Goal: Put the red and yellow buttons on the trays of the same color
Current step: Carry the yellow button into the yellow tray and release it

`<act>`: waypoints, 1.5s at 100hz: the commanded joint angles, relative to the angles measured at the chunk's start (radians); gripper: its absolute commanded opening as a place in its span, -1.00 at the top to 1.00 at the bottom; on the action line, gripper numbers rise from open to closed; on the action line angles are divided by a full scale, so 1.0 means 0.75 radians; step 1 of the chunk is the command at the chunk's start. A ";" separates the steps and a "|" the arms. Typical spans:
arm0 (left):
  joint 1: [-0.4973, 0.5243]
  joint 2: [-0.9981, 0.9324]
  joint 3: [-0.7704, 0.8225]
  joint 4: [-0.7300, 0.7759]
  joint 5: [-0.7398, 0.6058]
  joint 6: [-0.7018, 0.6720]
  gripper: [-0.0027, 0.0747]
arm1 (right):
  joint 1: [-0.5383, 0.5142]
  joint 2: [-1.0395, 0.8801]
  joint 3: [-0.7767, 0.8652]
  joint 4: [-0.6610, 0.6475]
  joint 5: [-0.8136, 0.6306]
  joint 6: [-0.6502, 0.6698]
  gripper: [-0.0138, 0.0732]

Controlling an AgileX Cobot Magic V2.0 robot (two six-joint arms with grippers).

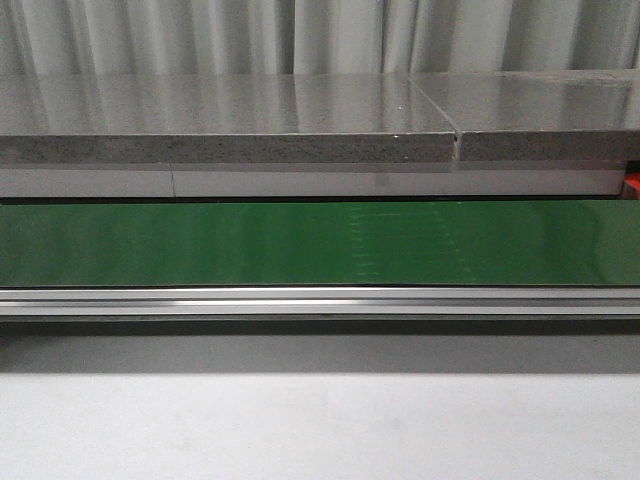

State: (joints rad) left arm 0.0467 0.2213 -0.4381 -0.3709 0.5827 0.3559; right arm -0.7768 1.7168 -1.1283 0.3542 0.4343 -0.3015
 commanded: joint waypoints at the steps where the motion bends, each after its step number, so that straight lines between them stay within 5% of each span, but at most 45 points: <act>1: -0.009 0.013 -0.037 -0.034 -0.095 -0.004 0.98 | -0.011 -0.015 -0.045 0.021 -0.075 -0.004 0.81; 62: -0.009 0.013 -0.037 -0.034 -0.095 -0.004 0.98 | -0.011 0.084 -0.044 -0.010 -0.049 -0.009 0.78; 79: -0.009 0.013 -0.037 -0.034 -0.095 -0.004 0.98 | -0.011 0.084 -0.044 -0.010 -0.046 -0.013 0.32; 103: -0.009 0.013 -0.037 -0.034 -0.095 -0.004 0.98 | -0.005 0.084 -0.044 0.032 -0.070 -0.013 -0.83; 150: -0.009 0.013 -0.037 -0.034 -0.095 -0.004 0.98 | 0.062 -0.101 -0.044 0.073 -0.123 -0.013 -0.80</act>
State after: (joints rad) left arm 0.0467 0.2213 -0.4381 -0.3709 0.5827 0.3559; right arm -0.7550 1.7327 -1.1283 0.3883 0.3993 -0.3015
